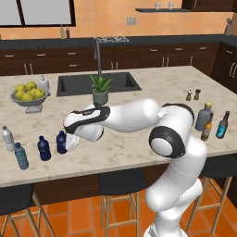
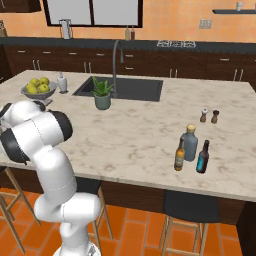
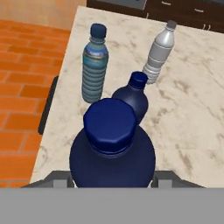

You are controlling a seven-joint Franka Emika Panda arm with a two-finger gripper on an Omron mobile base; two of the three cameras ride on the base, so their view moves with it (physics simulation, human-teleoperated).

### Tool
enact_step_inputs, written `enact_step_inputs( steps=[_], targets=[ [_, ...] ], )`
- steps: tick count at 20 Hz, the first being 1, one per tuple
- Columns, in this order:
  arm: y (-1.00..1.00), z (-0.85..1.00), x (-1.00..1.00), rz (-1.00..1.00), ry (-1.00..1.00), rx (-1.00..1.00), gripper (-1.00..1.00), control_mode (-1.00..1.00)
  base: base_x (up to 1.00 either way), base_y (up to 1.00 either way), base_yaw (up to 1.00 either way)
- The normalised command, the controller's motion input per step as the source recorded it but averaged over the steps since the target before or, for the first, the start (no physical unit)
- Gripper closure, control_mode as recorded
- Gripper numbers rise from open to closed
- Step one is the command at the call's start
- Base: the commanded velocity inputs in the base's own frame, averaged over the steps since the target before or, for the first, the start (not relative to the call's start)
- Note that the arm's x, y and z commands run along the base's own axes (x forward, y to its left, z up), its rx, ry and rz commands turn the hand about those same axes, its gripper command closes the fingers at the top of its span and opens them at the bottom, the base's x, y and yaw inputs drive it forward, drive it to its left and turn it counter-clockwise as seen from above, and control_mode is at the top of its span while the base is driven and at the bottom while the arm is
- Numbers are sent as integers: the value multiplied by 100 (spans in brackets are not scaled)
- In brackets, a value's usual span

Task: Move the plastic bottles in the middle to the plastics group, and the glass bottles in the middle to the glass group.

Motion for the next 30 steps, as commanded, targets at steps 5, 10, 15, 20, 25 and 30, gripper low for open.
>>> enact_step_inputs(
  steps=[5, 10, 15, 20, 25, 30],
  targets=[
    [-7, 0, 12, 0, 0, 0, 100, -100, 0, 0, 0],
    [1, -20, 20, 0, 2, 3, 100, -100, 0, 0, 0],
    [2, -16, 21, 0, 12, 6, 100, -100, 0, 0, 0],
    [1, -12, 6, 0, 7, 1, 100, -100, 0, 0, 0],
    [14, -4, 0, 0, 0, 0, 100, -100, 0, 0, 0],
    [17, -2, 2, 0, 0, -3, 100, -100, 0, 0, 0]
  ],
)
